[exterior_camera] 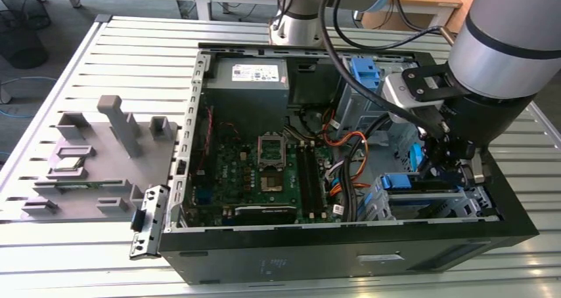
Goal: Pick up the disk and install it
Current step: 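Insert the first disk wire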
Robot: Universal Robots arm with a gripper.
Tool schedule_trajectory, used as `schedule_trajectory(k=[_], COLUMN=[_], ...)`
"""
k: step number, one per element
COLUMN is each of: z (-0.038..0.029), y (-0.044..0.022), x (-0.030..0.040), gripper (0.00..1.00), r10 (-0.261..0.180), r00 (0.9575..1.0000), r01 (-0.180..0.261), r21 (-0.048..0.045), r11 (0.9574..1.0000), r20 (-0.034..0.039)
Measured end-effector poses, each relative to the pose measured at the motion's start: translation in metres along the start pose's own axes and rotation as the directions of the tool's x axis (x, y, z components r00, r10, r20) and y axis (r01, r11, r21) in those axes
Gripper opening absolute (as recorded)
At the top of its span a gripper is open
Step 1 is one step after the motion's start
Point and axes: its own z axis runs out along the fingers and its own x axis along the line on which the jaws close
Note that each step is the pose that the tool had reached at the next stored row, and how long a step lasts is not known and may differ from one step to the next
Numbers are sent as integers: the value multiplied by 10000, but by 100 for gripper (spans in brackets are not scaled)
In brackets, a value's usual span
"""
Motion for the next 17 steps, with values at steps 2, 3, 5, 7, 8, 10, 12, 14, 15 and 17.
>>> schedule_trajectory(k=[2,3,5,7,8,10,12,14,15,17], z=[0,1,12,3,2,2,-17,-48,-67,-109], y=[0,0,2,0,0,0,-3,-9,-12,-20], x=[0,0,-1,0,0,0,0,-1,-2,-2], gripper=[16,16,17,23,23,23,23,23,23,23], r10=[0,0,4,0,0,0,0,1,1,1], r00=[10000,10000,10000,10000,10000,10000,10000,10000,10000,10000], r01=[0,0,-4,0,0,0,0,-1,-1,-1], r21=[0,0,3,0,0,1,0,1,1,0], r11=[10000,10000,10000,10000,10000,10000,10000,10000,10000,10000], r20=[0,2,24,4,1,2,1,3,2,1])
